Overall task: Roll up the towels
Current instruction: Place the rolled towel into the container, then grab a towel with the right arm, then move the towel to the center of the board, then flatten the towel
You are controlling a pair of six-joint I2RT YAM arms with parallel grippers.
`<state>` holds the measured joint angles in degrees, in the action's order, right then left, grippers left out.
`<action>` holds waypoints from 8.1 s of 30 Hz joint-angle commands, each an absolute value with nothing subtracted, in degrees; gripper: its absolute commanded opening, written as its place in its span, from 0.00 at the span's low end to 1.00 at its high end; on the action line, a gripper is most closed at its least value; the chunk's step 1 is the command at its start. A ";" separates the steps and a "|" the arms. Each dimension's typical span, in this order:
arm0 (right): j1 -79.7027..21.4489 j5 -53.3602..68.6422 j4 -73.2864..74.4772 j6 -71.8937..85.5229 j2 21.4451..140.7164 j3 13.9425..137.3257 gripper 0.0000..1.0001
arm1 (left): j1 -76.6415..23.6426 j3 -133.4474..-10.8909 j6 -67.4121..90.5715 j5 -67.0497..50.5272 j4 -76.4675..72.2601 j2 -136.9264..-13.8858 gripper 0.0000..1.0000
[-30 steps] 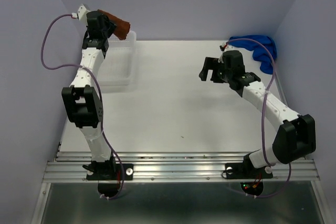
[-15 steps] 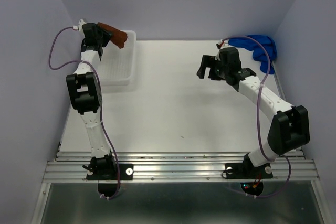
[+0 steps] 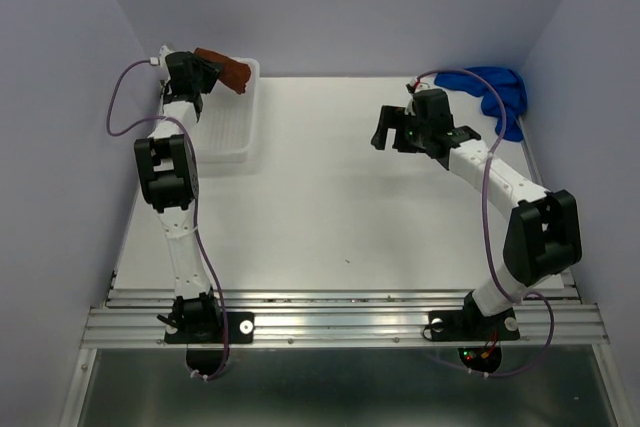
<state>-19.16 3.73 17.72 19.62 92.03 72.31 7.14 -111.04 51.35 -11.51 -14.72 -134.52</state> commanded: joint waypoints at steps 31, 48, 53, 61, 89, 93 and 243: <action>-18.90 5.01 17.84 17.67 98.35 78.31 1.00 | 6.86 -116.18 52.56 -3.87 -10.91 -139.74 0.00; -18.90 5.36 18.72 17.93 99.32 78.05 1.00 | 6.86 -125.68 56.95 -1.58 7.03 -144.58 0.31; -18.90 6.06 18.72 17.75 99.49 78.05 1.00 | 6.85 -125.68 56.78 -1.23 7.38 -143.18 0.46; -18.90 7.03 18.72 17.75 99.93 78.49 1.00 | 6.77 -125.77 55.29 -1.41 8.09 -140.89 0.63; -18.90 10.63 19.16 15.82 104.24 82.44 1.00 | 6.77 -126.56 51.15 -3.07 13.53 -134.13 0.85; -18.90 10.11 19.16 15.56 104.24 83.32 1.00 | 6.86 -126.30 49.23 -3.08 15.99 -130.54 0.99; 7.89 -9.42 31.82 29.53 83.93 63.82 1.00 | -16.08 -87.46 36.30 3.34 15.82 -112.59 0.00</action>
<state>1.26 -9.28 30.04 24.73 84.99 66.39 -15.29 -92.01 36.60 1.61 17.17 -117.95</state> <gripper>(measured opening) 0.998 0.019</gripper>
